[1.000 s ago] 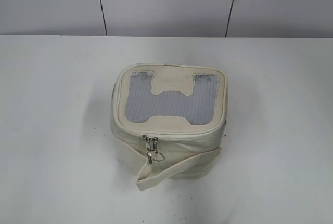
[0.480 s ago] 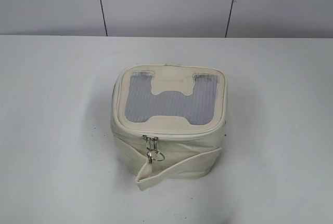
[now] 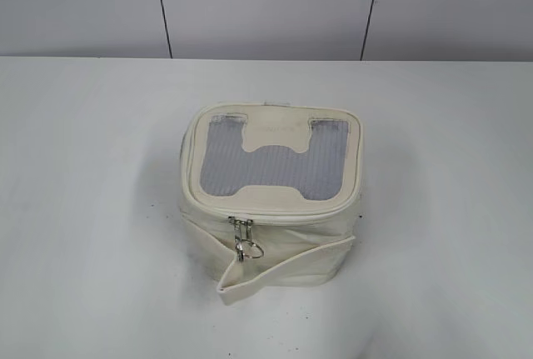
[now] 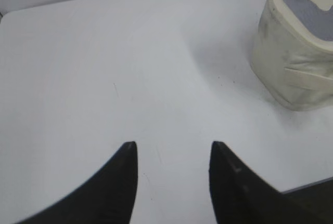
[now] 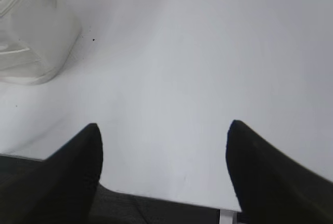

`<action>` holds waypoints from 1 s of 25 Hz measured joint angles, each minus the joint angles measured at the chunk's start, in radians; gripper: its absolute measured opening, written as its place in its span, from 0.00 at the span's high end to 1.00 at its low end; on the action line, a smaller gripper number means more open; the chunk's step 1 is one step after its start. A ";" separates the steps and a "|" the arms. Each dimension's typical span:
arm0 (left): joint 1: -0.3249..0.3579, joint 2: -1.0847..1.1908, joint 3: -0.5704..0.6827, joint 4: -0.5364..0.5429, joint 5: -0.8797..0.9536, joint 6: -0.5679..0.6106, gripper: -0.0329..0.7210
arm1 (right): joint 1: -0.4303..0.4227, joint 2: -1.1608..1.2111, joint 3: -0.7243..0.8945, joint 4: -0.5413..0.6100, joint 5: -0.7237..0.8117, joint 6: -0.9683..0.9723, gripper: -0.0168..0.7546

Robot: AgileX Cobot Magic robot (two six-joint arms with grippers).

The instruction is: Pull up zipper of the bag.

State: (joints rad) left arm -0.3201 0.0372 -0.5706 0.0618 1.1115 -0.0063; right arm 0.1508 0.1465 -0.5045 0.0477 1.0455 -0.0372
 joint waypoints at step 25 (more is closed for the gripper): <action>0.000 -0.016 0.035 -0.038 -0.059 0.006 0.57 | 0.000 -0.077 0.001 0.003 0.001 -0.006 0.23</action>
State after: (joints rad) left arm -0.3201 0.0209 -0.5359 0.0234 1.0528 0.0000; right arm 0.1508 0.0696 -0.5032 0.0506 1.0463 -0.0429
